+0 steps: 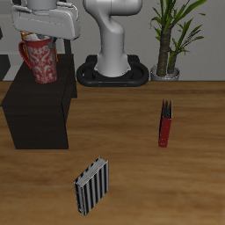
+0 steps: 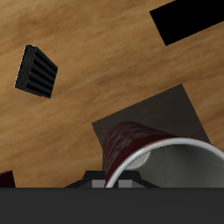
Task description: Place the orange book upright on top of the shelf and place the red mug on top of the shelf
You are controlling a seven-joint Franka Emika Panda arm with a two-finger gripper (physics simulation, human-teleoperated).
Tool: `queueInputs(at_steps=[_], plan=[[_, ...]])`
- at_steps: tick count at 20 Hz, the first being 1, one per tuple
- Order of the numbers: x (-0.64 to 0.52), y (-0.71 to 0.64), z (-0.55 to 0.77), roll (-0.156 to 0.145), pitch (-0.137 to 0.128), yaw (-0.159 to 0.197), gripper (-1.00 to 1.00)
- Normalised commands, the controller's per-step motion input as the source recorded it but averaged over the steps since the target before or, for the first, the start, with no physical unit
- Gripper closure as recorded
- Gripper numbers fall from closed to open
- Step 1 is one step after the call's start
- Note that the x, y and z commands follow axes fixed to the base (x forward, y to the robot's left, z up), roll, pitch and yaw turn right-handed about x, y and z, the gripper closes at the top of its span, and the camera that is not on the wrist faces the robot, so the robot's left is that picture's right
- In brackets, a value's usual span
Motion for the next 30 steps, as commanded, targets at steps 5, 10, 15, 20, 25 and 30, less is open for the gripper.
queueInputs(at_steps=[5, 10, 15, 20, 25, 30], plan=[[0.01, -0.36, -0.03, 0.002, 0.015, -0.022, 1.00], [-0.01, -0.04, -0.17, 0.015, 0.023, -0.014, 1.00], [0.05, -0.13, -0.16, -0.016, 0.017, -0.010, 1.00], [0.03, -0.05, -0.19, -0.020, 0.026, -0.027, 1.00], [0.03, -0.03, -0.21, -0.007, 0.038, -0.023, -1.00], [-0.02, -0.02, -0.05, -0.016, -0.001, 0.008, -1.00]])
